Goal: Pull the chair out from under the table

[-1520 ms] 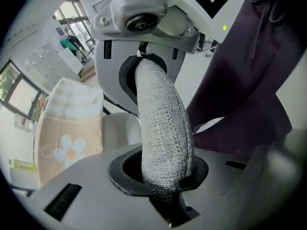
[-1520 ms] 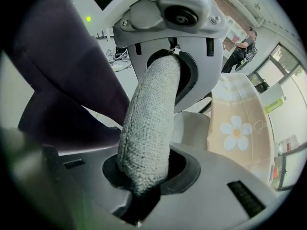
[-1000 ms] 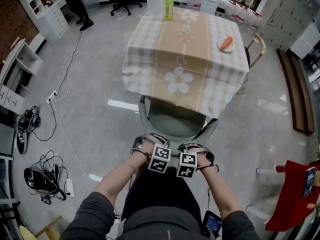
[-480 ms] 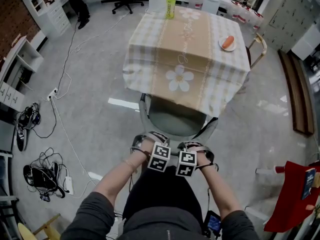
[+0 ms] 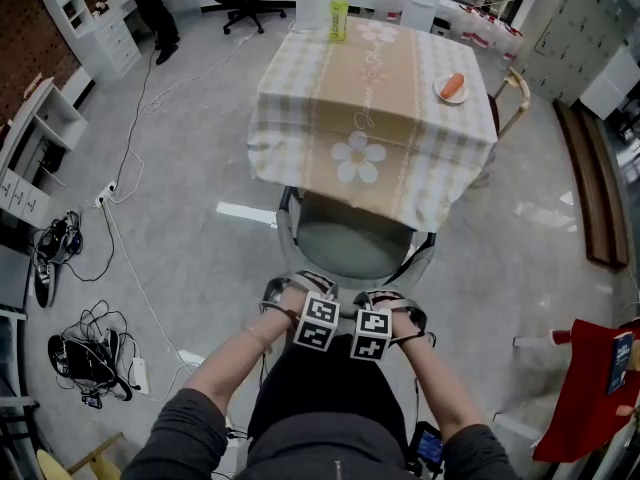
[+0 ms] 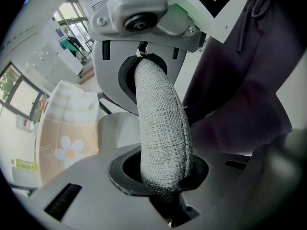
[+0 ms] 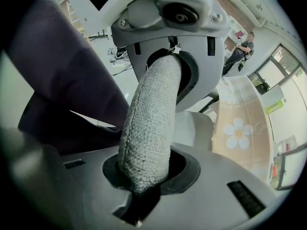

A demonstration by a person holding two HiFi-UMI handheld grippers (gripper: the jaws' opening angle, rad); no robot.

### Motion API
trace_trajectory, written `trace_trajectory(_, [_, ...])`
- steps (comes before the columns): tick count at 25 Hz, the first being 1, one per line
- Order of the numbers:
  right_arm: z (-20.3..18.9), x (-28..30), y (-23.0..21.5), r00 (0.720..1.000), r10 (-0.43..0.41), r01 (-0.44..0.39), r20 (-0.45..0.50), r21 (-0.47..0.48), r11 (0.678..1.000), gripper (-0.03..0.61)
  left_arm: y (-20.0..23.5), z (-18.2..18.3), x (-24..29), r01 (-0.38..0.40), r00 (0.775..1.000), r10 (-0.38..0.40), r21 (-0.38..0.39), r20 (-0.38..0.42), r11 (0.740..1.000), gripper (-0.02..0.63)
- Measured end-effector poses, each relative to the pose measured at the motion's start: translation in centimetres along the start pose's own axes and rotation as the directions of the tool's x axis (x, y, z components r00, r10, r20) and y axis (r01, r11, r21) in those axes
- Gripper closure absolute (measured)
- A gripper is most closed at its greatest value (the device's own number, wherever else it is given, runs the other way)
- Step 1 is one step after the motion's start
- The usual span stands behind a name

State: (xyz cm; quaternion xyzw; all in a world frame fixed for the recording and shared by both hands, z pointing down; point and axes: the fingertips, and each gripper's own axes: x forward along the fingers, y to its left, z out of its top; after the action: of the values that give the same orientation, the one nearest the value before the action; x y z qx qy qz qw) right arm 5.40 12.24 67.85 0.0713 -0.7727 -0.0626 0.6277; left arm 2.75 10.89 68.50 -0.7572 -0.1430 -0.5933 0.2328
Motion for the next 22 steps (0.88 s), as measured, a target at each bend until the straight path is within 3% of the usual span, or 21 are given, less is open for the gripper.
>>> trace_trajectory(22, [0.7, -0.3, 2.2, 1.0, 0.01, -0.01, 0.001, -0.006, 1.0, 0.508, -2.2, 0.5, -0.3, 0.008, 1.0, -0.008, -0.003, -0.01, 1.0, 0.525])
